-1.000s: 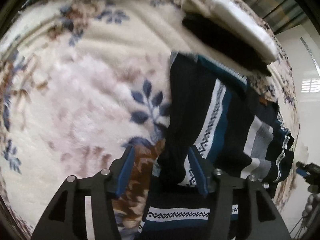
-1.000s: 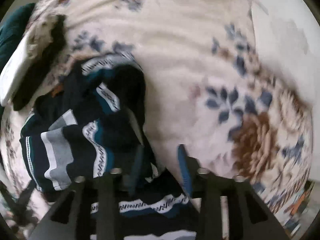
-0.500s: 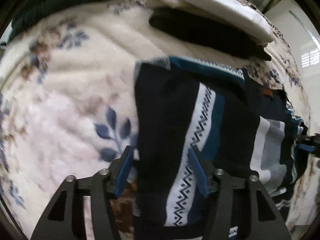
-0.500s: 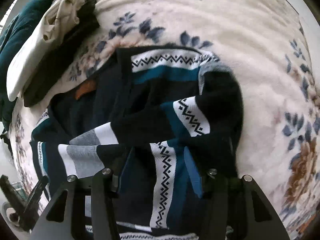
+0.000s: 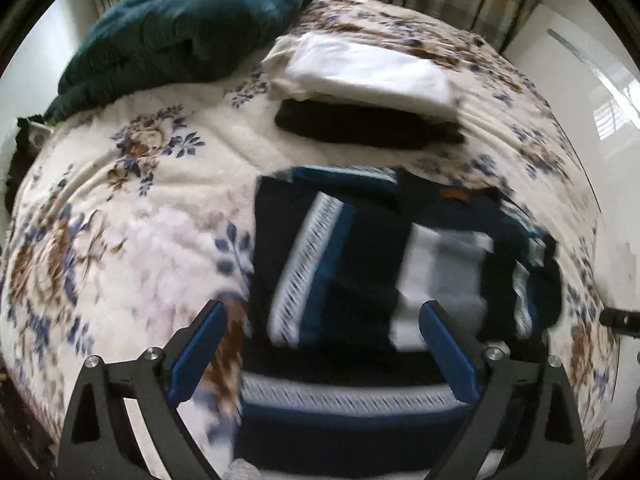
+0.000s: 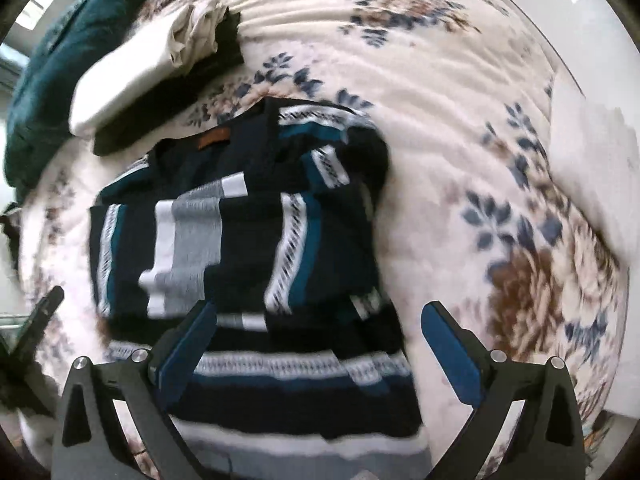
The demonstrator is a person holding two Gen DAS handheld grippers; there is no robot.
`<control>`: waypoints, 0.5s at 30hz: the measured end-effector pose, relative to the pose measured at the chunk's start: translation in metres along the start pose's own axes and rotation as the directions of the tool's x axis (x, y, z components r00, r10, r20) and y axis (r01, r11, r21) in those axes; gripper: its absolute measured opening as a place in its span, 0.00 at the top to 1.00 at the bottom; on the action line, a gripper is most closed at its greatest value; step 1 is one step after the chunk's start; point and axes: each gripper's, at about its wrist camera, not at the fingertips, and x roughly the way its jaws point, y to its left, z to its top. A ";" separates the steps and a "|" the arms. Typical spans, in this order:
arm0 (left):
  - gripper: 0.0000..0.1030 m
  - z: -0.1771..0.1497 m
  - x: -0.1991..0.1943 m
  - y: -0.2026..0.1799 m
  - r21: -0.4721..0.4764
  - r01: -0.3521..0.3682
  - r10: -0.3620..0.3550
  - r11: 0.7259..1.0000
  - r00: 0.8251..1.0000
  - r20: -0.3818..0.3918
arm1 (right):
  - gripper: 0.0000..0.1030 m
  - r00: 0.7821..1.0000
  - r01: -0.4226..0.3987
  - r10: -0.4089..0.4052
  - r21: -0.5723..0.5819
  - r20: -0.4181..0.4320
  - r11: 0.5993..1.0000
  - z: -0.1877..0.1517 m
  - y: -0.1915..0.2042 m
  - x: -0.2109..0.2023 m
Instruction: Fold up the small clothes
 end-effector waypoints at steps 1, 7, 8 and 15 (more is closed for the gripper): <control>0.05 -0.012 -0.009 -0.012 0.004 0.001 -0.001 1.000 1.000 -0.007 | 0.00 1.000 -0.016 0.016 0.003 -0.009 1.000 -0.009 -0.014 -0.008; 0.05 -0.123 -0.030 -0.127 -0.024 0.083 -0.086 0.996 0.977 -0.197 | 0.00 0.994 -0.038 0.033 -0.043 -0.108 0.998 -0.047 -0.108 -0.025; 0.05 -0.141 -0.028 -0.146 -0.032 0.096 -0.101 0.995 0.967 -0.235 | 0.00 0.993 -0.033 0.027 -0.053 -0.119 0.998 -0.049 -0.122 -0.025; 0.16 -0.282 0.028 -0.288 -0.013 0.229 -0.204 0.973 0.838 -0.507 | 0.00 0.984 -0.013 -0.009 -0.125 -0.179 0.992 -0.042 -0.217 -0.011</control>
